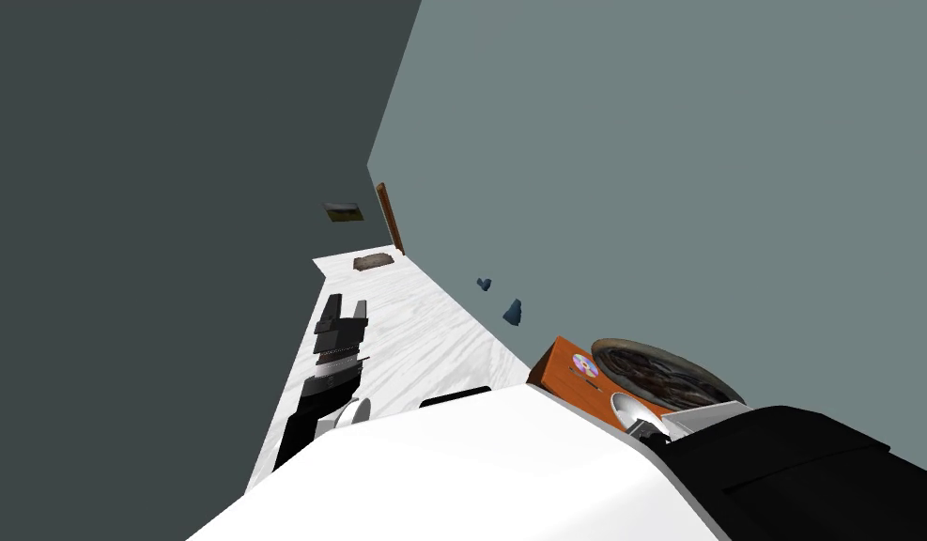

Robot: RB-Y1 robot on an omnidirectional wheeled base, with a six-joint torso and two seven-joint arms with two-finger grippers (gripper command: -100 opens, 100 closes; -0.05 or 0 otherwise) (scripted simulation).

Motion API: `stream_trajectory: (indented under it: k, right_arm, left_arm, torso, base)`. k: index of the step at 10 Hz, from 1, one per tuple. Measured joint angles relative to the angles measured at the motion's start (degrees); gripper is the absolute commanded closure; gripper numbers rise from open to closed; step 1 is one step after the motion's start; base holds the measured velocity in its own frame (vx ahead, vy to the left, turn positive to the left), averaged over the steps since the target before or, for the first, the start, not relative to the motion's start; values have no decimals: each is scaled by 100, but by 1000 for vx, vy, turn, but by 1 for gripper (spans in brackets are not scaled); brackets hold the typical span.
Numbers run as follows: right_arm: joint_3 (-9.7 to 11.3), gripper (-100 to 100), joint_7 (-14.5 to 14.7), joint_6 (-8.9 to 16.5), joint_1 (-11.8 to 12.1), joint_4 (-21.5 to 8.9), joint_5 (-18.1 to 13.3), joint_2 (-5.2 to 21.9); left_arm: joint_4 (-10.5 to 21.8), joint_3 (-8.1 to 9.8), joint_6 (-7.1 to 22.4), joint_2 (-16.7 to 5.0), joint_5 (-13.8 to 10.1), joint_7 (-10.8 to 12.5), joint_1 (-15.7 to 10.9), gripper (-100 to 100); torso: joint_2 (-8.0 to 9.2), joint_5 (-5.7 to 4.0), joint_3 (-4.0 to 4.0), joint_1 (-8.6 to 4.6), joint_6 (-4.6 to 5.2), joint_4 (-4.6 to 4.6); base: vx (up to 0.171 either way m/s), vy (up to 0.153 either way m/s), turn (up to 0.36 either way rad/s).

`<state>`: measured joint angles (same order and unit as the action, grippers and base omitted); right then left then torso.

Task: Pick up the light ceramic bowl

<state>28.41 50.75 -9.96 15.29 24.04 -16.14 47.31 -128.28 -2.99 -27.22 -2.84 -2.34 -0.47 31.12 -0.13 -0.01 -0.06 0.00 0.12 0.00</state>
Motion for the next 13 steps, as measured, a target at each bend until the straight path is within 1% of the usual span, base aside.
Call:
stream_trajectory:
  k: [1, 2, 3, 4, 5, 6, 10, 11, 12, 13]
  right_arm:
    - [-32, -100, 36, 3, -144, -185, -37, -134]
    - [-68, -100, 74, 46, -180, -207, -53, -201]
    - [-55, -100, 61, 118, -158, -121, -54, -199]
    - [-3, -100, -11, 283, -112, 83, -56, -198]
    - [14, -100, -39, 389, -190, 61, -74, -273]
    - [14, 100, -40, 404, -201, 51, -76, -282]
    - [12, 100, -44, 403, -198, 51, -74, -283]
    - [12, 0, -44, 402, -198, 52, -73, -283]
    - [12, 100, -44, 402, -198, 52, -73, -283]
    - [45, 100, -59, 353, -164, 67, -52, -214]
  left_arm:
    - [0, 0, 0, -1, 0, 0, -1, 0]
    - [0, 1, 0, -1, 0, 0, -1, 0]
    - [0, 0, 0, 0, 0, 0, 0, 0]
    - [0, 0, 0, 0, 0, 0, 0, 0]
    - [0, 0, 0, -1, 0, 0, -1, 0]
    - [0, 0, 0, 0, 0, 0, 0, 0]
    - [0, 0, 0, 0, 0, 0, 0, 0]
    - [0, 0, 0, 0, 0, 0, 0, 0]
    - [0, 0, 0, 0, 0, 0, 0, 0]
    - [0, 0, 0, 0, 0, 0, 1, 0]
  torso:
    - [11, -5, 6, -27, -3, 2]
    - [18, -7, 10, -31, 0, 4]
    - [12, -5, 7, -17, 1, 3]
    - [11, -4, 6, -16, 0, 3]
    - [13, -5, 8, -24, -1, 3]
    - [8, -4, 5, -14, 1, 2]
    - [-1, 0, 0, -3, -2, 0]
    - [-1, 0, -1, -2, -2, 0]
    - [-1, 1, -1, -2, -2, 0]
    - [-6, 5, -3, 16, 2, -2]
  base:
    - [-59, -87, 58]
    - [-27, -33, -4]
    - [-27, -39, 22]
    - [-42, -67, 51]
    - [-20, -33, 17]
    - [-3, -6, -2]
    - [0, 0, 0]
    - [0, 0, 0]
    - [23, 51, -51]
    - [45, 74, -59]
